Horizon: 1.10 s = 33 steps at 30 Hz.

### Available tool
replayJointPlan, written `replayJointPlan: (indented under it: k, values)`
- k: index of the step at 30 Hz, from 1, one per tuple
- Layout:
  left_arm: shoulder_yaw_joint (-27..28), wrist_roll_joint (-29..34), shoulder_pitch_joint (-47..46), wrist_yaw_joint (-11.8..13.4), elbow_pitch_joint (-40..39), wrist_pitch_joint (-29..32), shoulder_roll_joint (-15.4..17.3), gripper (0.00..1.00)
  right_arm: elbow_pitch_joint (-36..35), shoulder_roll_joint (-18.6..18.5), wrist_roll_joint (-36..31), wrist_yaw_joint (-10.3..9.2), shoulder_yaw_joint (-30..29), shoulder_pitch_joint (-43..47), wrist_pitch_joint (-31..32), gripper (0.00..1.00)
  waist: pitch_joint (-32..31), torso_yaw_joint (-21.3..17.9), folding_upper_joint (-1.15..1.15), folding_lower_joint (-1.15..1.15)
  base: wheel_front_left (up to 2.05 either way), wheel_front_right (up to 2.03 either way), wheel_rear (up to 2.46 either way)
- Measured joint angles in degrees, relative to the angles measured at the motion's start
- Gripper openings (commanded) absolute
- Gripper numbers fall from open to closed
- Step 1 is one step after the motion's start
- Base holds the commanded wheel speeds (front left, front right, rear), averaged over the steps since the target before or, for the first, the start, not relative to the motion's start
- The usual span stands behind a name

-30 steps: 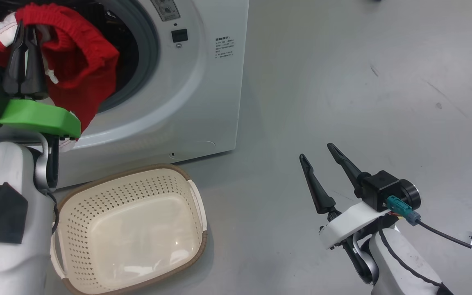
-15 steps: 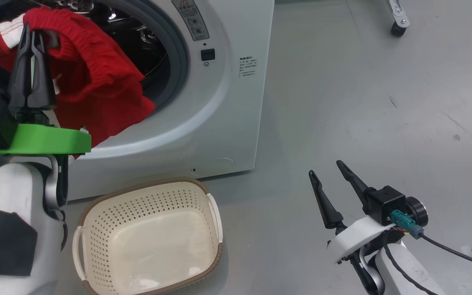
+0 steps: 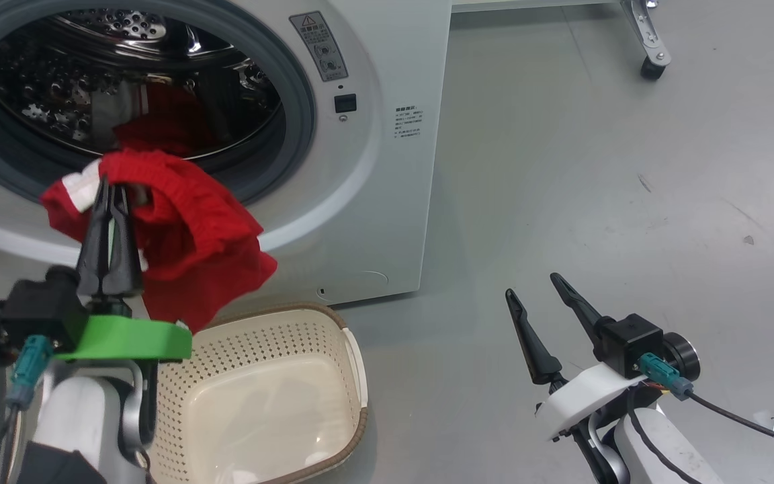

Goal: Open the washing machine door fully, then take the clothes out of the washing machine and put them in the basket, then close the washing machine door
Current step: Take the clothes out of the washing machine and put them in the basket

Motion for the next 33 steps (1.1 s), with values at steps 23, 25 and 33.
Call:
replayJointPlan:
  k: [23,25,33]
  values:
    - [-4.09,-3.37,9.50,0.03,11.78,2.12,-2.42,0.00,-4.03,0.18,-0.79,0.52,0.38,-1.84,0.00,1.00,7.84,-2.67,0.00,0.00,0.00,0.00,0.00]
    - [-4.27,-3.61,7.76,-0.33,13.27,2.12,-2.45,0.00,-4.78,0.21,-0.93,0.53,0.37,-2.94,0.00,1.00,9.25,-2.99,0.00,0.00,0.00,0.00,0.00]
    - [-4.56,-3.25,1.21,-1.03,22.40,4.72,-1.75,0.00,-6.73,0.30,-1.04,0.69,0.94,-6.14,0.00,1.00,15.34,-4.47,0.00,0.00,0.00,0.00,0.00]
